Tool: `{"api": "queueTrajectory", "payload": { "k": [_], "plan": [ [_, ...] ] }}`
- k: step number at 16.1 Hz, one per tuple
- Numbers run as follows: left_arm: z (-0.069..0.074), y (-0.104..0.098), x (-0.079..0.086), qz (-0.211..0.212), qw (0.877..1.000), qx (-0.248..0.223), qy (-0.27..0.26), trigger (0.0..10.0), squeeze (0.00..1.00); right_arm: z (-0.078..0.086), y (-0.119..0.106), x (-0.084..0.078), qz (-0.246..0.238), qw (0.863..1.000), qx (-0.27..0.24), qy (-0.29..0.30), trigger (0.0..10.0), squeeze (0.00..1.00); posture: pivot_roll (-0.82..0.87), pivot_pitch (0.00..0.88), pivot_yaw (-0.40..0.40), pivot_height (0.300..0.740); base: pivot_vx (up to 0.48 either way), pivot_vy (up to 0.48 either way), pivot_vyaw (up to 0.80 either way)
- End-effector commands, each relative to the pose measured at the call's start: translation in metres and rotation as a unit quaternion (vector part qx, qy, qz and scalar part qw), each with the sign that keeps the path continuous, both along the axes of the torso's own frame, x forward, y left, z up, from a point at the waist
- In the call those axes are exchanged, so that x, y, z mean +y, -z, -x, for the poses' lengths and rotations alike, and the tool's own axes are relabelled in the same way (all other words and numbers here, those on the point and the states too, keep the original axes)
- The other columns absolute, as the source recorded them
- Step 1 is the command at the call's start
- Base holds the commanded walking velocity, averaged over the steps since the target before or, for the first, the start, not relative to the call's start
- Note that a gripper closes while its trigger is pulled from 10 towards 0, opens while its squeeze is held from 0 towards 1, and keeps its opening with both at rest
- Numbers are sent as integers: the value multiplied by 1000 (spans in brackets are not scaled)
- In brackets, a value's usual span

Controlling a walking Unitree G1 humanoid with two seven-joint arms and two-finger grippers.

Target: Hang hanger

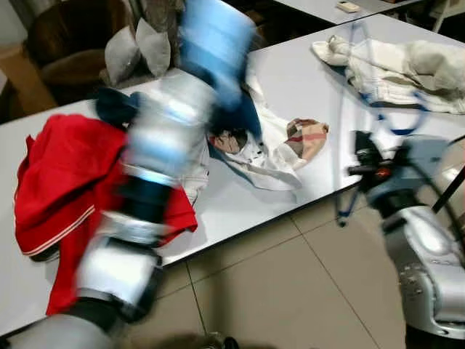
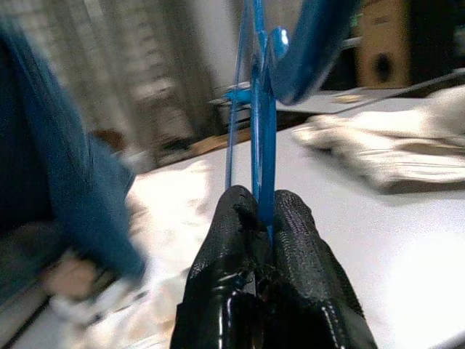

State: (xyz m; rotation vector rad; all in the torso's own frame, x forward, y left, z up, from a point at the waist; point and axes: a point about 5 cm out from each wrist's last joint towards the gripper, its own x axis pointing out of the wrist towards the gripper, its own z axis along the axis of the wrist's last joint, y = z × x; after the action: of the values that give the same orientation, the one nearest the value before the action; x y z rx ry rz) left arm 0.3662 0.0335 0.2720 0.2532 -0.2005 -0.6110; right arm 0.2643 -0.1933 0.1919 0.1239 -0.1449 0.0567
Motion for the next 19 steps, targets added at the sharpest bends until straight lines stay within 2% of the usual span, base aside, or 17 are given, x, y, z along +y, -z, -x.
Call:
{"api": "queueTrajectory", "payload": {
  "k": [1, 2, 3, 4, 5, 6, 7, 8, 9, 11, 13, 14, 15, 16, 17, 18, 19],
  "plan": [
    [-3, 29, -6, -41, 999, 32, 3, 10000, 0, -2, -4, 0, -10, 1000, -7, 8, 10000, 0, -180, 17, 161, 740, 0, 0, 0],
    [0, 63, -16, -77, 994, 69, 20, 10000, 1000, 0, -4, 3, -6, 1000, -4, -2, 10000, 0, -192, 24, 177, 740, 0, 0, 0],
    [5, 85, -21, -95, 990, 99, 38, 10000, 1000, 3, -1, 2, 8, 1000, 1, -10, 10000, 0, -192, 24, 183, 740, 0, 0, 0],
    [10, 95, -23, -93, 987, 119, 54, 10000, 1000, 5, 0, -1, 10, 1000, 3, -1, 10000, 0, -192, 17, 189, 740, 0, 0, 0],
    [12, 96, -22, -87, 986, 126, 63, 10000, 1000, 6, -1, -3, 4, 1000, 1, 4, 10000, 0, -189, 18, 191, 740, 0, 0, 0],
    [19, 98, -16, -86, 982, 135, 105, 10000, 1000, 7, 2, -7, -4, 1000, 4, 16, 10000, 0, -174, 30, 173, 740, 0, 0, 0],
    [21, 95, -8, -76, 980, 133, 124, 10000, 1000, 5, 3, -5, -6, 1000, 7, 17, 10000, 0, -177, 34, 171, 740, 0, 0, 0],
    [22, 93, -4, -67, 981, 130, 127, 10000, 1000, 6, 2, -3, -7, 1000, 7, 13, 10000, 0, -179, 36, 173, 740, 0, 0, 0],
    [24, 87, 4, -53, 982, 120, 137, 10000, 1000, 7, 0, 0, -6, 1000, 4, 0, 10000, 0, -166, 38, 159, 740, 0, 0, 0],
    [29, 71, 32, -47, 985, 84, 145, 10000, 1000, 4, 2, -3, -5, 1000, 9, -4, 10000, 0, -155, 39, 138, 740, 0, 0, 0],
    [28, 69, 61, -61, 988, 77, 122, 10000, 1000, 1, 1, 2, -7, 1000, 10, -19, 10000, 0, -145, 40, 128, 740, 0, 0, 0],
    [26, 69, 70, -74, 988, 75, 108, 10000, 439, 1, 2, 3, -5, 1000, 10, -22, 10000, 0, -150, 40, 132, 740, 0, 0, 0],
    [23, 69, 78, -90, 989, 70, 90, 10000, 43, 1, 2, 3, -4, 1000, 11, -22, 10000, 0, -155, 41, 133, 740, 0, 0, 0],
    [17, 68, 94, -147, 987, 49, 46, 10000, 0, 2, 2, 3, -3, 1000, 11, -20, 10000, 0, -157, 41, 134, 740, 0, 0, 0],
    [13, 70, 106, -222, 974, 28, 24, 10000, 0, 3, 2, 3, -3, 1000, 12, -18, 10000, 0, -165, 42, 141, 740, 0, 0, 0],
    [11, 76, 121, -319, 947, 18, 16, 10000, 0, 5, 3, 3, 1, 1000, 14, -19, 10000, 0, -170, 45, 145, 740, 0, 0, 0],
    [11, 79, 131, -364, 931, 21, 17, 10000, 0, 6, 3, 2, 4, 1000, 15, -19, 10000, 0, -172, 46, 145, 740, 0, 0, 0]
  ]
}}
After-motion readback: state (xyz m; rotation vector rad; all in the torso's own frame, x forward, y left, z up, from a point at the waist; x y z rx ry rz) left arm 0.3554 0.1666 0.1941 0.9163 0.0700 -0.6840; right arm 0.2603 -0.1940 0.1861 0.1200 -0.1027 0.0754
